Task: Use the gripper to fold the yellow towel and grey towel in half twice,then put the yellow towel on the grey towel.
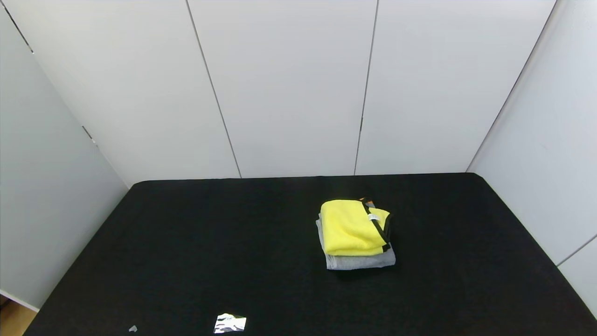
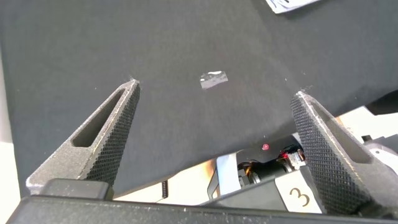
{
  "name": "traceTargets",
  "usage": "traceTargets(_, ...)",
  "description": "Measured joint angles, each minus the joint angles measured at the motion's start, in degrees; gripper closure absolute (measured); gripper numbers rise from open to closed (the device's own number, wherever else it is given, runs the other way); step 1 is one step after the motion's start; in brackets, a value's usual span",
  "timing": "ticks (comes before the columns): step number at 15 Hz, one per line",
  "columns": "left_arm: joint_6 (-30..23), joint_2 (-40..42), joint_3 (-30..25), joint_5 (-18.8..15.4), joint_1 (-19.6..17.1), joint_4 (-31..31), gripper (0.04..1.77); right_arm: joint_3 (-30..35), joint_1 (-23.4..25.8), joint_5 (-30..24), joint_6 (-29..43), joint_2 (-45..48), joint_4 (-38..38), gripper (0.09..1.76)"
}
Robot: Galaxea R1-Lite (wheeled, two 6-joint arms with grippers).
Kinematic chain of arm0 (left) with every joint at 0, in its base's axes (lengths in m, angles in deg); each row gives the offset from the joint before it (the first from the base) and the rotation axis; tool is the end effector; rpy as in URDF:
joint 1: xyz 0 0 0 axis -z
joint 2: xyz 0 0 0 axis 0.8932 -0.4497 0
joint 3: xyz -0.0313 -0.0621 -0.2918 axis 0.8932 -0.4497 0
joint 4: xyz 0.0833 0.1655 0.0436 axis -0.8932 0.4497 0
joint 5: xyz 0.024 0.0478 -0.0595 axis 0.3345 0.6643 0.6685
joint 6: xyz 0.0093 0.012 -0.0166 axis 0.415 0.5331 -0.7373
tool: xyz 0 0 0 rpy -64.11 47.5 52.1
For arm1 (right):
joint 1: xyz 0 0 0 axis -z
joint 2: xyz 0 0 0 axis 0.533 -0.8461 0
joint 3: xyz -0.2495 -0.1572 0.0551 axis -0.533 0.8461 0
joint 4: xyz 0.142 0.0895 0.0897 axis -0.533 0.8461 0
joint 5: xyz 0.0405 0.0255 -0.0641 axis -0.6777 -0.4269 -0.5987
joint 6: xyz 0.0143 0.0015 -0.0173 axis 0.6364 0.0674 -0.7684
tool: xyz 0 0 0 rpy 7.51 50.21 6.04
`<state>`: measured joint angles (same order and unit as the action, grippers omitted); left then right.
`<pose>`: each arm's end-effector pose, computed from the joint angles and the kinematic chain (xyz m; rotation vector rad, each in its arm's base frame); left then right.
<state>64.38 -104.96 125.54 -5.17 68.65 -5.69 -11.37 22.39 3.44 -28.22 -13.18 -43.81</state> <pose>-0.0115 -0.0037 0.2106 0.1220 0.3568 -0.3393 -0.0034 -0.0083 0.1855 -0.0506 0.1896 -0.1742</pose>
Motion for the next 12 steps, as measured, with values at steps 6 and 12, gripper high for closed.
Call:
traceTargets(6, 0.09, 6.78, 2.10, -0.55, -7.50, 3.84, 0.09, -1.06, 11.52, -7.63, -1.41, 7.80, 4.57, 0.15)
traceTargets(12, -0.02, 13.95, 1.16, -0.94, -8.02, 5.62, 0.09, 1.49, 10.12, -13.82, -0.82, 17.70, 6.96, 0.15)
